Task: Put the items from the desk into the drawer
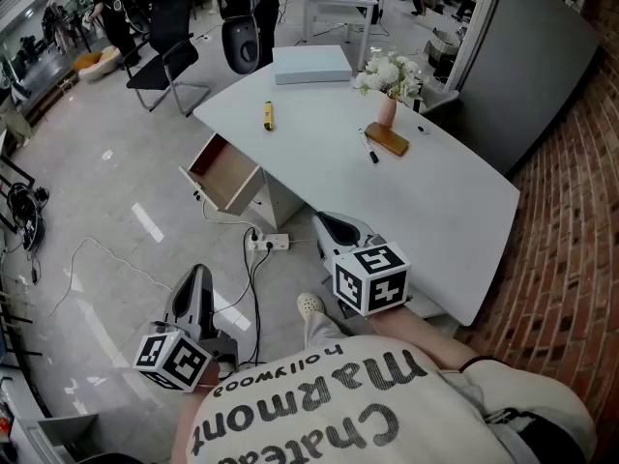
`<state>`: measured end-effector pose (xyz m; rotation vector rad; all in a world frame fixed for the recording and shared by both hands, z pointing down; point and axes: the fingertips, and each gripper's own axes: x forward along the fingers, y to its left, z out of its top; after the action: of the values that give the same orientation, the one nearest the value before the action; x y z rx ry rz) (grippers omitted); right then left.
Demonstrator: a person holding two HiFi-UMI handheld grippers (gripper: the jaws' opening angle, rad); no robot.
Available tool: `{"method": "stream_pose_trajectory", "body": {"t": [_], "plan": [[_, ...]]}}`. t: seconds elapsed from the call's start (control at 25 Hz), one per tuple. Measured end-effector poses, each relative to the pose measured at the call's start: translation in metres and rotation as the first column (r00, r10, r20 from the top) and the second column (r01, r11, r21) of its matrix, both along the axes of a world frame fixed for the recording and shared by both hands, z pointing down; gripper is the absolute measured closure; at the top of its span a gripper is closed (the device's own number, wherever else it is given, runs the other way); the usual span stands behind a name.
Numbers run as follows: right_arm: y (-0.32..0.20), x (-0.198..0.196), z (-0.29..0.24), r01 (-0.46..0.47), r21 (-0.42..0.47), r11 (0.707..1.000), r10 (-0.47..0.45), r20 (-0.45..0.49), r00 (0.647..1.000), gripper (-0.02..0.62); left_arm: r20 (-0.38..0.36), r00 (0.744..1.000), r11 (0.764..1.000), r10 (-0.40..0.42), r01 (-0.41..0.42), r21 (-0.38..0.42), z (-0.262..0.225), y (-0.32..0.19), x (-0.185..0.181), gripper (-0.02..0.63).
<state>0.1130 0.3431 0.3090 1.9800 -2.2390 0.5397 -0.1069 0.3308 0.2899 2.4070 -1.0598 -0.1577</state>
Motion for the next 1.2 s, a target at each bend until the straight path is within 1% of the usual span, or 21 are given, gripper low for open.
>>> {"method": "stream_pose_trajectory", "body": {"t": [0.32, 0.52, 0.72, 0.8, 0.92, 1.04, 1.2], "plan": [[-0.021, 0.022, 0.011, -0.038, 0.001, 0.999, 0.038, 0.069, 0.997, 0.592, 0.006, 1.0, 0.999, 0.004, -0.003, -0.036, 0.017, -0.022, 0.012, 0.604], [-0.044, 0.042, 0.023, -0.068, -0.023, 0.997, 0.069, 0.081, 0.994, 0.592, 0.013, 1.0, 0.997, -0.007, 0.008, -0.08, 0.033, -0.05, 0.021, 0.604], [-0.078, 0.07, 0.029, -0.082, -0.037, 0.996, 0.085, 0.077, 0.993, 0.592, 0.019, 0.999, 0.994, -0.047, 0.049, -0.101, 0.04, -0.088, 0.035, 0.604], [-0.093, 0.084, 0.027, -0.093, -0.035, 0.995, 0.095, 0.074, 0.993, 0.592, 0.018, 0.999, 0.995, -0.032, 0.033, -0.096, 0.037, -0.103, 0.047, 0.604], [-0.118, 0.111, 0.017, -0.122, -0.011, 0.992, 0.122, 0.071, 0.99, 0.592, 0.008, 1.0, 0.998, -0.001, 0.002, -0.067, 0.027, -0.13, 0.072, 0.604], [-0.141, 0.137, 0.008, -0.142, 0.009, 0.99, 0.141, 0.068, 0.988, 0.592, 0.008, 1.0, 0.999, 0.013, -0.013, -0.047, 0.017, -0.155, 0.096, 0.604], [-0.166, 0.174, 0.005, -0.175, 0.023, 0.984, 0.173, 0.067, 0.983, 0.592, -0.011, 0.999, 0.999, 0.032, -0.032, -0.02, 0.012, -0.185, 0.127, 0.604]]}}
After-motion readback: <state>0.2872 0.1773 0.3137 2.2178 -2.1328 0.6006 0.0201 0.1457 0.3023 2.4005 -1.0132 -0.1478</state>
